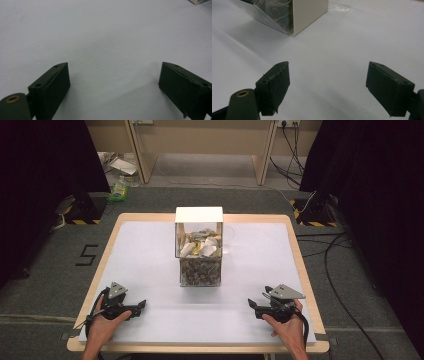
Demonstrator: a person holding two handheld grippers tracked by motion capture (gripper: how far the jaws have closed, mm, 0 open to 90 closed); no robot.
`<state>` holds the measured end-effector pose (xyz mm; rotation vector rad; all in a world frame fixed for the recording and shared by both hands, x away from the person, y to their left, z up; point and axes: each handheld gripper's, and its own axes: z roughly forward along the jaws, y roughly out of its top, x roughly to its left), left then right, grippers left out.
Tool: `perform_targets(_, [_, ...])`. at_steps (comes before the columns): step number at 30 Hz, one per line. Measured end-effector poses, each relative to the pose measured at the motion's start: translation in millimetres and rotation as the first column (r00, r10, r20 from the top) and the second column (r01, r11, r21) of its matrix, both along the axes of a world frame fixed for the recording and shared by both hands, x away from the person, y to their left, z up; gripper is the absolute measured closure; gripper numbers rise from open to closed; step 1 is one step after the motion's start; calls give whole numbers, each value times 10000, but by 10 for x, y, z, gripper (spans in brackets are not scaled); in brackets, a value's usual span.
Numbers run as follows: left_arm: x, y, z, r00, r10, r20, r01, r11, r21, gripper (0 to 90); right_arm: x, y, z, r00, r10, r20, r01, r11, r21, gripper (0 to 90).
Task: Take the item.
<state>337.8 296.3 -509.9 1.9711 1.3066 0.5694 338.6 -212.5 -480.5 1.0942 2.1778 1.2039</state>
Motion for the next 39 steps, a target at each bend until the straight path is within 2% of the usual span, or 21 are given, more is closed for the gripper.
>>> perform_targets(9, [0, 0, 0, 10000, 1, 0, -1, 10000, -2, 91, -20, 7, 84, 9983, 4, 578, -20, 9996, 277, 231])
perform_targets(11, [0, 0, 0, 10000, -1, 2, 1, 10000, 3, 91, -33, 19, 142, 9958, -8, 916, -37, 9988, 496, 246])
perform_targets(13, [-1, 0, 0, 10000, -2, 2, 2, 10000, 5, 91, -40, 21, 160, 9953, 14, 967, -64, 9986, 520, 251])
perform_targets(15, [-1, -1, 0, 10000, -1, 10, 1, 10000, 10, 91, -62, 43, 239, 9907, 140, 1353, -227, 9978, 628, 267])
perform_targets(17, [-2, -1, 0, 10000, 3, 10, -3, 10000, 11, 91, -67, 50, 261, 9894, 178, 1438, -279, 9972, 690, 270])
perform_targets(20, [-1, -2, -1, 10000, 11, 18, -11, 10000, 10, 91, -91, 101, 368, 9808, 295, 1927, -471, 9950, 876, 290])
perform_targets(24, [-1, 0, 0, 10000, 5, 5, -5, 10000, 2, 91, -107, 133, 444, 9750, 347, 2194, -608, 9917, 1134, 311])
perform_targets(25, [-1, 0, 0, 10000, 2, 6, -2, 10000, 6, 91, -114, 153, 504, 9703, 369, 2392, -697, 9890, 1302, 324])
perform_targets(26, [-1, 0, 0, 10000, 1, 7, -1, 10000, 4, 91, -114, 153, 504, 9703, 369, 2392, -697, 9890, 1302, 324])
perform_targets(30, [-1, -2, -1, 10000, 14, 18, -14, 10000, 8, 91, -119, 190, 629, 9587, 527, 2796, -983, 9836, 1514, 349])
perform_targets(33, [-1, -2, -1, 10000, 13, 18, -13, 10000, 9, 91, -118, 225, 709, 9489, 721, 3073, -1221, 9816, 1466, 364])
perform_targets(34, [-1, -2, -1, 10000, 13, 17, -13, 10000, 12, 91, -118, 225, 709, 9489, 721, 3073, -1221, 9816, 1466, 364])
perform_targets(35, [-1, -2, 0, 10000, 8, 11, -8, 10000, 12, 91, -128, 254, 772, 9418, 825, 3259, -1356, 9803, 1437, 368])
perform_targets(37, [-1, -1, 0, 10000, 6, 7, -6, 10000, 10, 91, -137, 264, 794, 9409, 841, 3280, -1383, 9797, 1454, 374])
perform_targets(39, [-1, -1, 0, 10000, 6, 8, -6, 10000, 11, 91, -152, 293, 861, 9336, 938, 3459, -1530, 9771, 1480, 379])
